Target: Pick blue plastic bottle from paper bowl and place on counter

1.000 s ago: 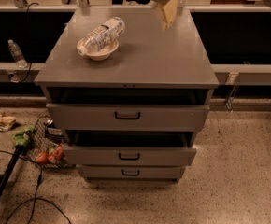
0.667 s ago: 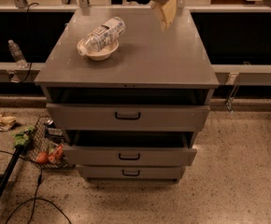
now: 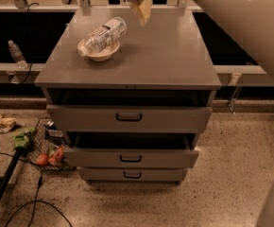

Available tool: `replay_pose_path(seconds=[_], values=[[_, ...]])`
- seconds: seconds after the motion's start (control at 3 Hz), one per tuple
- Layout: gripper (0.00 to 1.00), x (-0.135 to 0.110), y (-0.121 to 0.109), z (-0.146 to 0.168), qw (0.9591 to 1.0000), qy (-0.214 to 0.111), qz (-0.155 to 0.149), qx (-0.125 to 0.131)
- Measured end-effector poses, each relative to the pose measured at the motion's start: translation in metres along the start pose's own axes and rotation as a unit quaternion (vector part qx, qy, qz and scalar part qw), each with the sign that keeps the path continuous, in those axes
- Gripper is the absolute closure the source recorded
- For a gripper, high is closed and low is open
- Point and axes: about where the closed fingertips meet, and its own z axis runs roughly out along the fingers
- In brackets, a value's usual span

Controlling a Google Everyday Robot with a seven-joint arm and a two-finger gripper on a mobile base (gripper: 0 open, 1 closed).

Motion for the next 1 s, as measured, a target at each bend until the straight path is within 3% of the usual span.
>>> replay_pose_path(seconds=[0.33,0.67,1.0], values=[[0.0,0.01,0.001,0.075,0.9998,-0.016,-0.009,-0.005],[0.0,0.018,0.013,0.116,0.9997,-0.02,-0.003,-0.016],[0.0,0.029,0.01,0.158,0.9994,-0.019,-0.014,-0.023]])
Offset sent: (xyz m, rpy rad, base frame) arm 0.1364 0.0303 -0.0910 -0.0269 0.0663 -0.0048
